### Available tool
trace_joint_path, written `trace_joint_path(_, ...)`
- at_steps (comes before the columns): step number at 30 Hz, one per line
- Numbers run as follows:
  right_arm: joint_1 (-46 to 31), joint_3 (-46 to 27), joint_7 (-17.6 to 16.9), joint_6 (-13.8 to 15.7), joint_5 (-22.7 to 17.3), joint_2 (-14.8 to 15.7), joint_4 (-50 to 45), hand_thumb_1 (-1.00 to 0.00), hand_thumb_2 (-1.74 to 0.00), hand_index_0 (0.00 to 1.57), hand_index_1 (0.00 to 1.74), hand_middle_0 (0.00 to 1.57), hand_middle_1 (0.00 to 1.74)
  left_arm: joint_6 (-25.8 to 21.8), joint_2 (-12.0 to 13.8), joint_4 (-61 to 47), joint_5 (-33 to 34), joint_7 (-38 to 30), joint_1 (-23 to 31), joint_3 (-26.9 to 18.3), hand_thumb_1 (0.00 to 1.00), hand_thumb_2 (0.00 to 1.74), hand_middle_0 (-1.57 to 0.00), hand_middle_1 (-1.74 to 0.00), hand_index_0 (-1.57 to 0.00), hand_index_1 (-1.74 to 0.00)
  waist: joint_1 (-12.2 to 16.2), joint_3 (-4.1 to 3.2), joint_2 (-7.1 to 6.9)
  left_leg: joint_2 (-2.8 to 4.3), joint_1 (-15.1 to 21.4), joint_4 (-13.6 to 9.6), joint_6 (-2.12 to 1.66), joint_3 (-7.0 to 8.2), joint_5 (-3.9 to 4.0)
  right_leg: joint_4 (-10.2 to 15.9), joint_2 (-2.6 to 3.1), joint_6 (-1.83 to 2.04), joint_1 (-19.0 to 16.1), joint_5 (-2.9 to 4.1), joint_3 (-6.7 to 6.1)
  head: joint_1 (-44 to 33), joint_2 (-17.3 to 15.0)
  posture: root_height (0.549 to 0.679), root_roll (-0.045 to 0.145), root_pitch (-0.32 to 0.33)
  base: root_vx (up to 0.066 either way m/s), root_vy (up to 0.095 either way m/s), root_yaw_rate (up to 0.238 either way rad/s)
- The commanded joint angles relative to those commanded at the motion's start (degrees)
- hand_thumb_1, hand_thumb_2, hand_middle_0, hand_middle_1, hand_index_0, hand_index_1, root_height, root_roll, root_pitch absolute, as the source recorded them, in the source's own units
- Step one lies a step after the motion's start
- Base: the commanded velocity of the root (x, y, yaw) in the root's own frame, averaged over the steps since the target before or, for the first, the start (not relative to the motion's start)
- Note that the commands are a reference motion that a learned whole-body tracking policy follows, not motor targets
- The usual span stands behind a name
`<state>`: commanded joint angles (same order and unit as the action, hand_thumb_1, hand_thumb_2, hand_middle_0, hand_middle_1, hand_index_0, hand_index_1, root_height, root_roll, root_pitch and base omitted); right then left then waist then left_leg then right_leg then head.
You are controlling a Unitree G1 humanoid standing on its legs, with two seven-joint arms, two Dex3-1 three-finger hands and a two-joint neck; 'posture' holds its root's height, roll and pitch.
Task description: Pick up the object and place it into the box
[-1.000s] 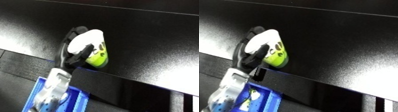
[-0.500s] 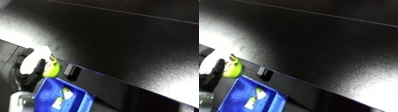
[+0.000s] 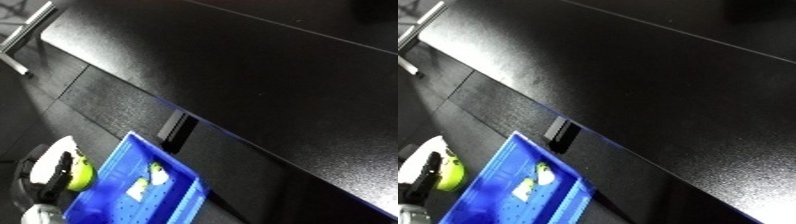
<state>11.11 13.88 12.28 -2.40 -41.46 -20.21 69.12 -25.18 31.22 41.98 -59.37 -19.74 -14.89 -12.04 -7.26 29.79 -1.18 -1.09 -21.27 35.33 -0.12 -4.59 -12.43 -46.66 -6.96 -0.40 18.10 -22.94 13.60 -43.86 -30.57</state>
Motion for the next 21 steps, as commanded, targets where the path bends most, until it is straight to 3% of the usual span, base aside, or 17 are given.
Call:
trace_joint_path(5,-0.6,1.1,0.5,-0.8,-0.3,0.4,-0.3,0.0,0.0,0.0,0.0,0.0,0.0,2.3,0.7,8.5,-4.2,1.6,-1.9,-0.6,1.0,1.74,-1.57,-1.74,-1.57,-1.74,0.5,0.0,-1.53,0.38,0.0,-1.1,-0.06,-0.11,0.77,0.2,0.51,-0.28,-0.7,-0.63,0.22,-6.6,-1.1,0.634,0.039,-0.047,0.009,0.012,0.017)
trace_joint_path(13,-0.9,1.1,2.5,-0.2,1.5,0.8,1.3,0.0,0.0,0.0,0.0,0.0,0.0,6.6,1.9,20.5,-9.6,8.1,-4.3,-2.0,0.6,1.04,-0.94,-1.04,-0.94,-1.04,1.8,0.0,-2.77,1.05,0.2,-2.7,-0.38,0.2,1.41,1.4,0.76,-0.27,-1.3,-0.87,0.19,-10.9,-1.0,0.635,0.039,-0.045,0.003,0.04,0.012)
trace_joint_path(21,-1.0,1.0,3.5,0.0,1.4,0.5,1.5,0.0,0.0,0.0,0.0,0.0,0.0,9.5,3.5,26.9,-10.5,13.8,-5.9,-1.7,0.2,0.35,-0.31,-0.35,-0.31,-0.35,2.4,0.0,-3.6,1.2,0.4,-3.4,-0.69,0.49,1.36,3.0,1.21,-0.23,-1.8,-0.6,0.06,-9.3,-1.5,0.637,0.038,-0.039,0.002,-0.002,0.0)
